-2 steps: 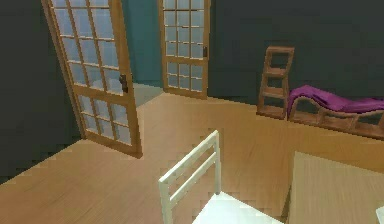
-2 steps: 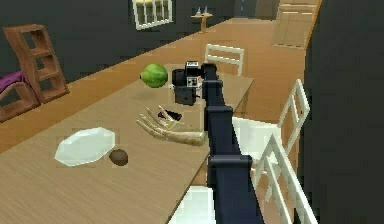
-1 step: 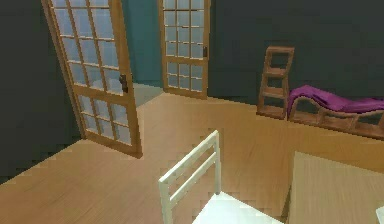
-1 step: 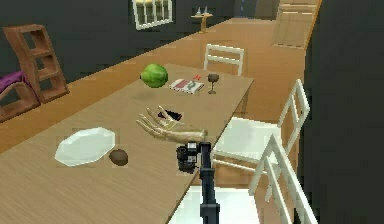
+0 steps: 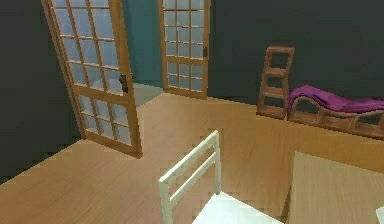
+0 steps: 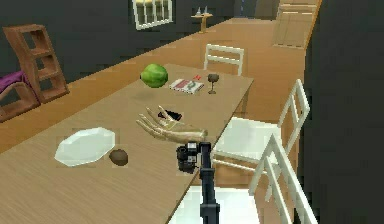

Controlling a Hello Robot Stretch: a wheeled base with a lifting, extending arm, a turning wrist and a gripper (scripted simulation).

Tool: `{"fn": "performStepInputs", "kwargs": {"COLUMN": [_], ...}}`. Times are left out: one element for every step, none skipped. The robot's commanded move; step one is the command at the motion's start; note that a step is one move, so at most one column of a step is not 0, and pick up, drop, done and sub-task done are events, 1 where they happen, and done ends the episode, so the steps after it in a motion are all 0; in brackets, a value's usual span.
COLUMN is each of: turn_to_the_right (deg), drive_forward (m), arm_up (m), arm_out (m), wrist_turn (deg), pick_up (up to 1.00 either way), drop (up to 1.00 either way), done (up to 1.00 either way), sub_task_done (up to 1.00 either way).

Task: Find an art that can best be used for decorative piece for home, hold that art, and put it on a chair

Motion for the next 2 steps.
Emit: {"fn": "performStepInputs", "kwargs": {"turn_to_the_right": [0.0,0.0], "drive_forward": [0.00,0.00], "arm_up": [0.10,0.26], "arm_out": [0.00,0.00], "wrist_turn": [0.0,0.0], "pick_up": [0.00,0.00], "drop": [0.00,0.00], "done": [0.00,0.00], "sub_task_done": [0.00,0.00]}}
